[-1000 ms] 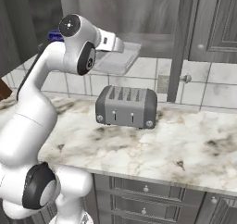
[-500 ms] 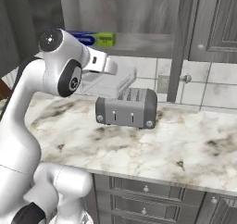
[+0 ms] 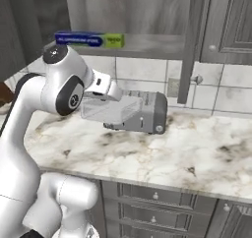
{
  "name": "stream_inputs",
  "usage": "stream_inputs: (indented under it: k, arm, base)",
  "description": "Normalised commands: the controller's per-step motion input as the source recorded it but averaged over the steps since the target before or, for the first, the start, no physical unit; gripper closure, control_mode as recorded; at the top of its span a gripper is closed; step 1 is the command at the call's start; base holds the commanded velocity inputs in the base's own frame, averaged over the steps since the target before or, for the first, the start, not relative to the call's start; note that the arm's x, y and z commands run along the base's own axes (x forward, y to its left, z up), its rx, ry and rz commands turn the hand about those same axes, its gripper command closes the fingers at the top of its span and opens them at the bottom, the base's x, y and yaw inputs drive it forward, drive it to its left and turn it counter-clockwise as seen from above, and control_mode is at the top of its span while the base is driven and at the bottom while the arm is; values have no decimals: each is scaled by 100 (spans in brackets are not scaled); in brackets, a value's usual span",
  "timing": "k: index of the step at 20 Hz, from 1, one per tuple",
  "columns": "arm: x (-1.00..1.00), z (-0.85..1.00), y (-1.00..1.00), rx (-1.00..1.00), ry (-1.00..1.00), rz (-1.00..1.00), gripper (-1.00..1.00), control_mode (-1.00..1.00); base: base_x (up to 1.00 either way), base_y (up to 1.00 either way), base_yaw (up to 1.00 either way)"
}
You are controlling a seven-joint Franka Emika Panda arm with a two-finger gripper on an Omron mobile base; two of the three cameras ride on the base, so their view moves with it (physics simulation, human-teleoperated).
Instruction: Retrieve the tupperware and aluminum foil from the cabinet and place them on the dining counter near the plate with mushrooms to prepare for storing leftovers.
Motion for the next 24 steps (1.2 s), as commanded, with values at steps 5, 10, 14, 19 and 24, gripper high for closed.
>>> stream_inputs:
  k: [5, 10, 14, 19, 24]
  arm:
    - [0, 0, 0, 0, 0, 0, 100, 100]
    - [0, 0, 0, 0, 0, 0, 100, 100]
    - [0, 0, 0, 0, 0, 0, 100, 100]
    - [0, 0, 0, 0, 0, 0, 100, 100]
    - [0, 0, 0, 0, 0, 0, 100, 100]
  base:
    - [-100, -8, -16]
    - [-76, -55, -54]
    - [1, -59, -74]
    - [6, -49, -73]
    - [16, -56, -63]
